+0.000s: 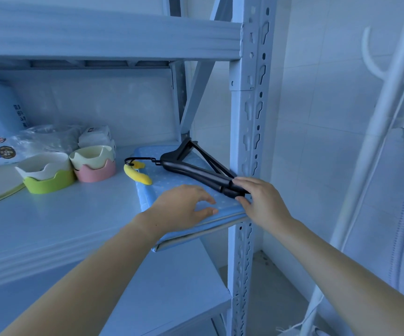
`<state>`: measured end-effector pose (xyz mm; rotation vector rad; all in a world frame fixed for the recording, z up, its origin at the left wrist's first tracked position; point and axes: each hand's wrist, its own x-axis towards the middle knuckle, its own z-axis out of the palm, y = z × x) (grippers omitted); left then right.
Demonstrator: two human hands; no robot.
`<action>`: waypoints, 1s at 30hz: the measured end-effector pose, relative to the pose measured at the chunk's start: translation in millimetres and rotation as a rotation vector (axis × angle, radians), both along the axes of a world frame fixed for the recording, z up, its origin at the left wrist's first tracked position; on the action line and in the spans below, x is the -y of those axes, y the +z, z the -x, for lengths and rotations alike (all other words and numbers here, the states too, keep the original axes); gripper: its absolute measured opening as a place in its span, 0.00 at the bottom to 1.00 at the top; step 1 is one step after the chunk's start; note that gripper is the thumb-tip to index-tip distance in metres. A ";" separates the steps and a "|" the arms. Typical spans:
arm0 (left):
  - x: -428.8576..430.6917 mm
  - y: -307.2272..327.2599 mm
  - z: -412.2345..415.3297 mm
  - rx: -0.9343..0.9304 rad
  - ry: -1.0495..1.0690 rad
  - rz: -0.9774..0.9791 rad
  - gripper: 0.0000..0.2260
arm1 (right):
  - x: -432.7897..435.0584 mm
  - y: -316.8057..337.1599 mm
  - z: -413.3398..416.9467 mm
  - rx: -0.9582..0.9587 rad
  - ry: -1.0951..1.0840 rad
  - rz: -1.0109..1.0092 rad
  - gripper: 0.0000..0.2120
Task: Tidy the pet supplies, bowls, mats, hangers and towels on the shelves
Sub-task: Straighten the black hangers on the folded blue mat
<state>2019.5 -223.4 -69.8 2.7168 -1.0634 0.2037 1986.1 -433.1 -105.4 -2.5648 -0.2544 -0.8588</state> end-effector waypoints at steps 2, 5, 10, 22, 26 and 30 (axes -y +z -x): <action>0.3 -0.1 8.7 -0.034 0.024 0.009 0.17 | 1.3 -0.4 1.0 -0.005 0.004 -0.011 0.19; 1.2 -1.2 16.0 -0.028 0.070 -0.038 0.18 | 0.1 -0.7 2.3 -0.006 0.019 -0.035 0.19; 3.3 -11.0 19.3 -0.040 0.134 -0.008 0.15 | -4.3 -5.2 1.1 -0.002 0.043 -0.086 0.19; 0.4 -15.1 -9.9 -0.057 0.164 0.035 0.15 | -7.4 -2.3 -35.0 0.009 0.105 -0.084 0.19; -3.0 -14.2 -29.4 -0.074 0.164 0.070 0.15 | -10.3 0.0 -51.0 0.041 0.130 -0.060 0.18; -6.8 -14.7 -48.7 -0.108 0.188 0.111 0.15 | -15.3 1.6 -69.8 0.039 0.134 -0.037 0.16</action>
